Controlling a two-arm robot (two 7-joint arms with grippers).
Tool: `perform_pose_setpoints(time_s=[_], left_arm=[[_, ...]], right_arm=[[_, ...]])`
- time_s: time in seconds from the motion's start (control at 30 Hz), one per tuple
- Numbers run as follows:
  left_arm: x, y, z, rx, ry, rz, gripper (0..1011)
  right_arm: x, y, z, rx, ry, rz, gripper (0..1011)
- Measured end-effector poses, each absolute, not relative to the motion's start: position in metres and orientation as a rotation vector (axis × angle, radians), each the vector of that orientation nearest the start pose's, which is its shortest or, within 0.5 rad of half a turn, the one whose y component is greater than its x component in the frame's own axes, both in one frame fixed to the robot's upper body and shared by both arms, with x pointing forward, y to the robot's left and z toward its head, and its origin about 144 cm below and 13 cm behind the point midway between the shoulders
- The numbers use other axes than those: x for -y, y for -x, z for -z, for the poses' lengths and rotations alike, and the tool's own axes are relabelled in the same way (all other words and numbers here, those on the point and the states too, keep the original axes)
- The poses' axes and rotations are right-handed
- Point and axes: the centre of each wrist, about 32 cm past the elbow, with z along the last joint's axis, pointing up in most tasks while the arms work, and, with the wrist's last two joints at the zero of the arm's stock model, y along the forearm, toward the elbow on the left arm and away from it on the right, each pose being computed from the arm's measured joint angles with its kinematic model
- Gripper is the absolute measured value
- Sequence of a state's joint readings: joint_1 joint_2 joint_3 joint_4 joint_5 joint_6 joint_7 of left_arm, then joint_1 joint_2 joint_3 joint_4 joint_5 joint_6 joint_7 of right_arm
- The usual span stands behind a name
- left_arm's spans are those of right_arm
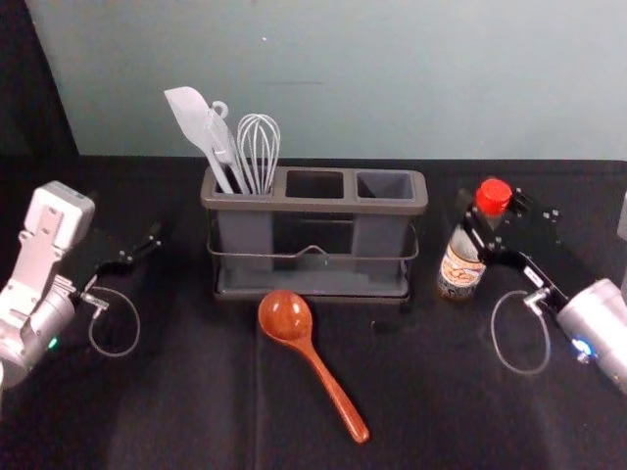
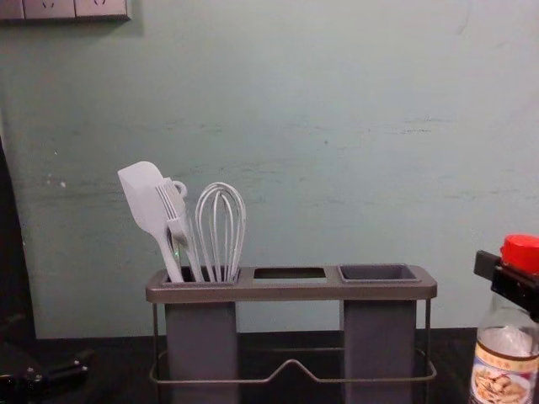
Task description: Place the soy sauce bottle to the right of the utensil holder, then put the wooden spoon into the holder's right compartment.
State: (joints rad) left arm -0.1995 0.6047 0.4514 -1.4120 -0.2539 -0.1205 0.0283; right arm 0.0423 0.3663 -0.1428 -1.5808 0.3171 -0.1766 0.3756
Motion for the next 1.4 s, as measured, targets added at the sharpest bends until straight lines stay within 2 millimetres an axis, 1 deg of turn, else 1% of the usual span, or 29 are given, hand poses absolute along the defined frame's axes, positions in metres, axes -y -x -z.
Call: perform_pose_setpoints(time_s=[0.17,0.53,0.83,1.23,1.3,1.37,1.4], left_arm=[[-0.31,-0.489,-1.14,0.285,-0.305,-1.248,1000],[-0.31,-0.489,-1.14,0.285,-0.304,-1.248,1000],[-0.31,-0.489,-1.14,0.285,-0.304,-1.248,1000],[-0.31,-0.489,-1.14,0.285,-0.304,-1.248,1000],[-0.31,-0.489,-1.14,0.285,-0.304,-1.248,1000],[-0.31,-0.489,-1.14,0.285,-0.304,-1.248,1000],[-0.31,-0.489,-1.14,0.285,-0.304,-1.248,1000]], right_arm=[[0.287,-0.481,-1.16,0.162,-0.095,1.05,382],[0.28,-0.498,-1.15,0.13,-0.102,1.061,382],[0.276,-0.505,-1.142,0.12,-0.122,1.07,382],[0.274,-0.506,-1.137,0.123,-0.122,1.071,384],[0.274,-0.506,-1.137,0.124,-0.123,1.072,421],[0.274,-0.505,-1.135,0.123,-0.122,1.073,508],[0.275,-0.504,-1.135,0.123,-0.122,1.073,530]])
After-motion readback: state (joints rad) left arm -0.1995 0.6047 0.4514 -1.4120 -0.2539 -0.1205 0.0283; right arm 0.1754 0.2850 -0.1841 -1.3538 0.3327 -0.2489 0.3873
